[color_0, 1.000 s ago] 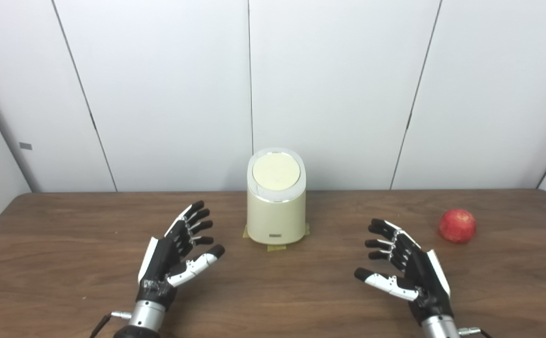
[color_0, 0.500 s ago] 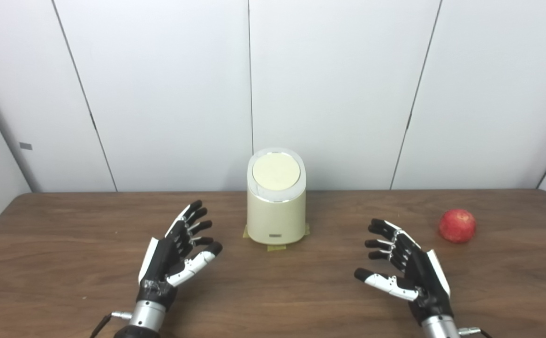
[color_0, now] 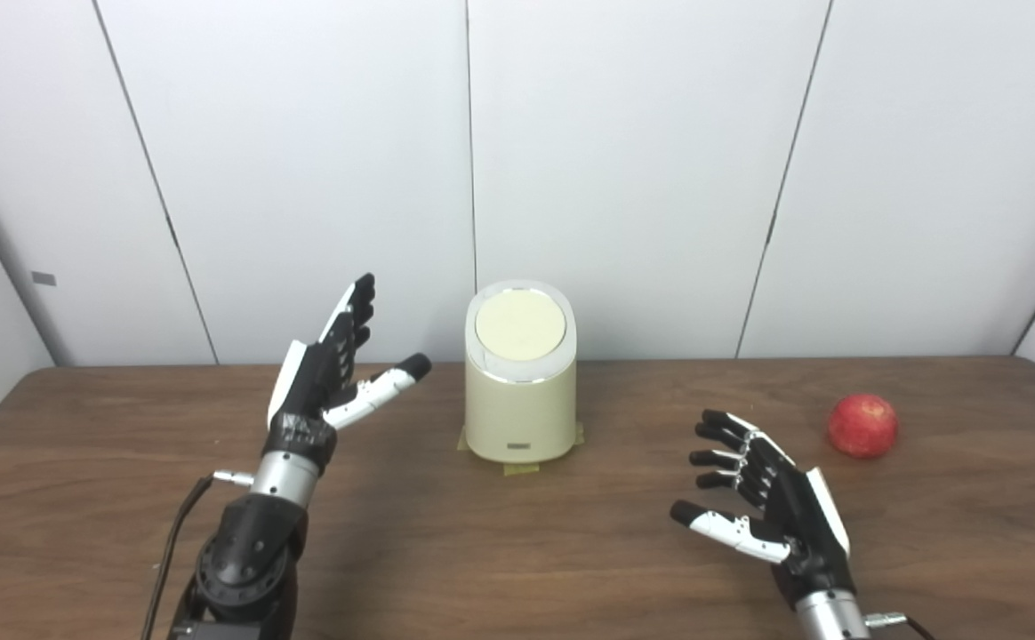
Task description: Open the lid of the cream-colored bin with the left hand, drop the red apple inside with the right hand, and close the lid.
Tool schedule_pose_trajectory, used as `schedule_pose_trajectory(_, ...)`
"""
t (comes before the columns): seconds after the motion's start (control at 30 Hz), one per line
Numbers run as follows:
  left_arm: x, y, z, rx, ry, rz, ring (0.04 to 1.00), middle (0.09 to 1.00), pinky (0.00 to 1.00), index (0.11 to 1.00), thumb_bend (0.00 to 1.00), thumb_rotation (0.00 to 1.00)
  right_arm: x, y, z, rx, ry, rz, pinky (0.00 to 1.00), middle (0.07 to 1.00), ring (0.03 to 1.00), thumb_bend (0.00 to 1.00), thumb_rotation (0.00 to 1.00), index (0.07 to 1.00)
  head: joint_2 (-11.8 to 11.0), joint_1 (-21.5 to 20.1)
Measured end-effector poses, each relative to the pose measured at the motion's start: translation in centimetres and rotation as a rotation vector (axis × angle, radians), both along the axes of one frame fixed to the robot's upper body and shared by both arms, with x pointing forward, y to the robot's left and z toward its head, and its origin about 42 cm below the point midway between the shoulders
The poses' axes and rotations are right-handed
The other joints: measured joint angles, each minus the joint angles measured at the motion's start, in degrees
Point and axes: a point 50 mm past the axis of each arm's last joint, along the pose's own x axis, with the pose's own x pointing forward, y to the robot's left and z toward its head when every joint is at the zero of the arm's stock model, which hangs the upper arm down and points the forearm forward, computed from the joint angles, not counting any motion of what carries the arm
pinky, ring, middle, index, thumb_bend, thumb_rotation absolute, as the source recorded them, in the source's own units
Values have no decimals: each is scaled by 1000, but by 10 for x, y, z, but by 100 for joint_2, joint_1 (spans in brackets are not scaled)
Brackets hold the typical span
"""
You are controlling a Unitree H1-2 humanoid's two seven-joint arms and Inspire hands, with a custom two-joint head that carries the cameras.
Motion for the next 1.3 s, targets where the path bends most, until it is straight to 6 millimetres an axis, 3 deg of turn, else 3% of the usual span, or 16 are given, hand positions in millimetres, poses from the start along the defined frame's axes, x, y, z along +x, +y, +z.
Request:
schedule_pose_trajectory(0.27,14,-13,1,45,44,84,1000,1000,990,1000,876,375,0,0,0,0,0,-1,588,788,694,842,261,789,9,-9)
schedule_pose_trajectory(0.57,40,-31,32,119,15,102,1000,1000,977,1000,829,374,0,1,0,0,-1,1,566,796,684,794,310,794,18,-53)
schedule_pose_trajectory(0.93,53,-37,27,283,19,144,1000,1000,994,1000,845,323,-1,1,0,-15,-1,2,575,798,686,799,329,796,18,-88)
schedule_pose_trajectory(1.13,65,-41,34,323,0,134,1000,1000,891,1000,875,291,-1,1,1,-16,-2,2,573,796,684,797,318,794,26,-105)
schedule_pose_trajectory(1.3,68,-44,31,341,14,124,1000,1000,881,1000,860,288,-1,1,1,-15,-3,2,566,795,675,784,303,795,35,-114)
